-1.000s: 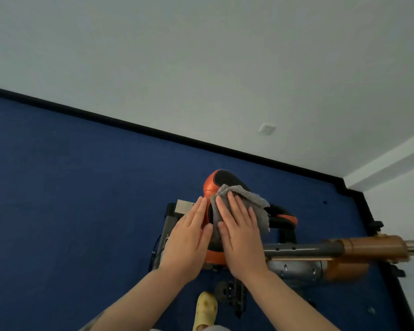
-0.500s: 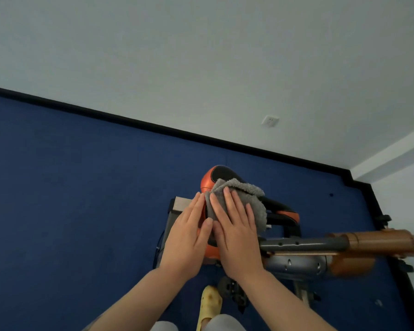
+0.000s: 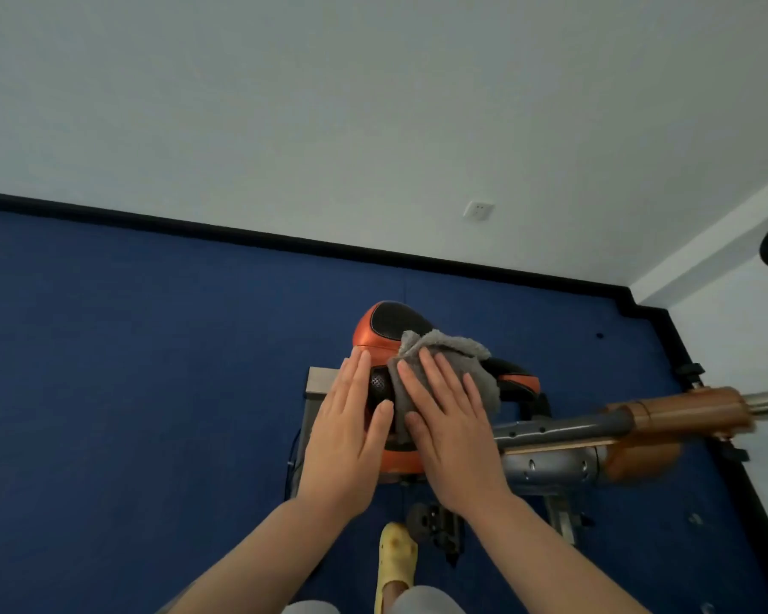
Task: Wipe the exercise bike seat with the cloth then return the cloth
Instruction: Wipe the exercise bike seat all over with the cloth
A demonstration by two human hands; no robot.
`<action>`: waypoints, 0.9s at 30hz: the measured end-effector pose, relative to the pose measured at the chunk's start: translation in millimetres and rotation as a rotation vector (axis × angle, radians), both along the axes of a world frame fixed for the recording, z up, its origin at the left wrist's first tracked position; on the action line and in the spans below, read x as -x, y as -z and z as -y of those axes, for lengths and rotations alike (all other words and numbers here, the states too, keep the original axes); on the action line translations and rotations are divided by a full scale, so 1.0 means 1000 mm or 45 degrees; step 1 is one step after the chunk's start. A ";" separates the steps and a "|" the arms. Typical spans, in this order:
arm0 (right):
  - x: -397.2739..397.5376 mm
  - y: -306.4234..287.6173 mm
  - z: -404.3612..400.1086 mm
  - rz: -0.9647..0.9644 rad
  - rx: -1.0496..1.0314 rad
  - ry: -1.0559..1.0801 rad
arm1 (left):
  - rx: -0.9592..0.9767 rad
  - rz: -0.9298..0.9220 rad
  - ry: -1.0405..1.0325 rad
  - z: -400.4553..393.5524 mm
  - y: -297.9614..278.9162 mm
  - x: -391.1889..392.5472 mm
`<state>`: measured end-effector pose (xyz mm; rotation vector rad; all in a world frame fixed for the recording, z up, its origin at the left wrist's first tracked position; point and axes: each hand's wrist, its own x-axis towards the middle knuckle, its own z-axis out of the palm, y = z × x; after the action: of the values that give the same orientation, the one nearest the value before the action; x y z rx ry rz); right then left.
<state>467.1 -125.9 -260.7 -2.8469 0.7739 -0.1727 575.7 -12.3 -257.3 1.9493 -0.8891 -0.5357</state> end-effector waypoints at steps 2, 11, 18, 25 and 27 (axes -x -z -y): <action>0.003 0.002 0.004 0.039 -0.037 0.183 | -0.010 0.002 -0.013 0.002 0.001 0.002; -0.002 0.005 -0.013 0.078 -0.041 0.100 | -0.018 0.028 -0.035 0.006 0.001 0.007; -0.011 0.013 -0.037 0.125 -0.058 0.179 | -0.016 0.034 -0.052 0.008 0.000 0.010; 0.009 0.015 -0.001 0.156 -0.091 0.561 | -0.077 0.299 0.019 0.022 -0.007 0.011; 0.008 0.013 -0.003 0.137 -0.104 0.450 | -0.100 0.396 0.027 0.033 -0.009 0.013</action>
<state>459.1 -122.7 -273.5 -2.5780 1.2233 -0.3316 562.6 -45.0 -248.7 2.1331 -1.0969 -0.2862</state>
